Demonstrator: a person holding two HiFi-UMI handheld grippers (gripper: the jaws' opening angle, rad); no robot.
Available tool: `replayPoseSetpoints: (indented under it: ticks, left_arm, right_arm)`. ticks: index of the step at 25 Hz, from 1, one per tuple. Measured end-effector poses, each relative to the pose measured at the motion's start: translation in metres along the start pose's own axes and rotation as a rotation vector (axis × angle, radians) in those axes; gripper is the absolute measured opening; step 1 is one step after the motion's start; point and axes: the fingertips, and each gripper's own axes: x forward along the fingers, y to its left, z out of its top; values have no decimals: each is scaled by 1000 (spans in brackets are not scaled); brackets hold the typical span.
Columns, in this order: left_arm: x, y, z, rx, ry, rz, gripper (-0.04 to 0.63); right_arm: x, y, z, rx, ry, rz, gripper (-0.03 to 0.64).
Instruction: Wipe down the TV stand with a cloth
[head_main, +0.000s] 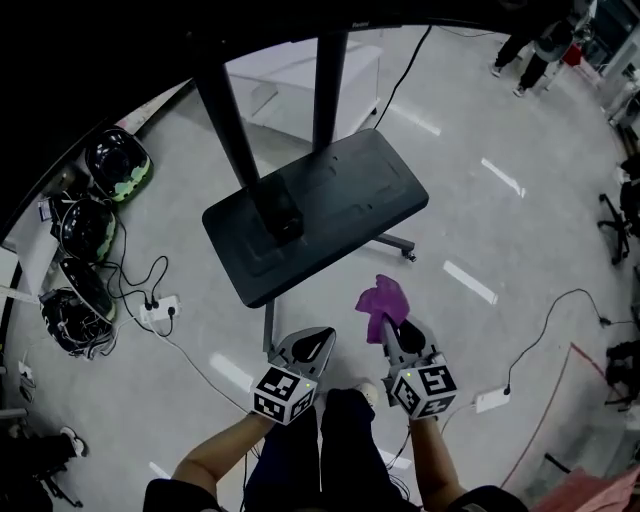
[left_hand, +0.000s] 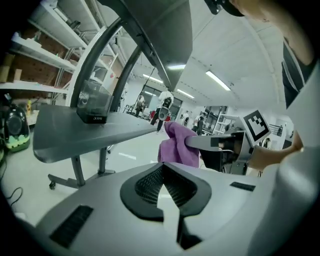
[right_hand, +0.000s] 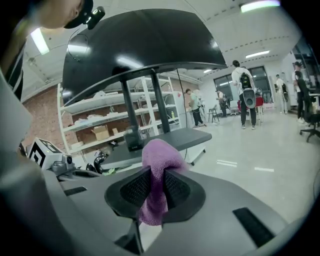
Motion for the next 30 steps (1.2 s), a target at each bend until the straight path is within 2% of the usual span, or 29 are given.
replayPoseSetpoints:
  ticks: [4, 10, 15, 22, 30]
  left_arm:
    - [-43, -32, 38, -32, 27, 9, 6]
    - [-92, -64, 122, -41, -24, 45, 6]
    - [-123, -86, 177, -38, -49, 55, 6]
    - [-145, -107, 223, -68, -91, 101, 6]
    - [-148, -137, 247, -81, -189, 167, 6]
  right_arm:
    - [-36, 28, 46, 1, 22, 0, 74]
    - [-79, 57, 119, 27, 28, 8, 74]
    - [-111, 89, 180, 49, -22, 26, 74]
    - [-146, 111, 239, 12, -84, 57, 74]
    - [-181, 104, 260, -34, -121, 94, 74]
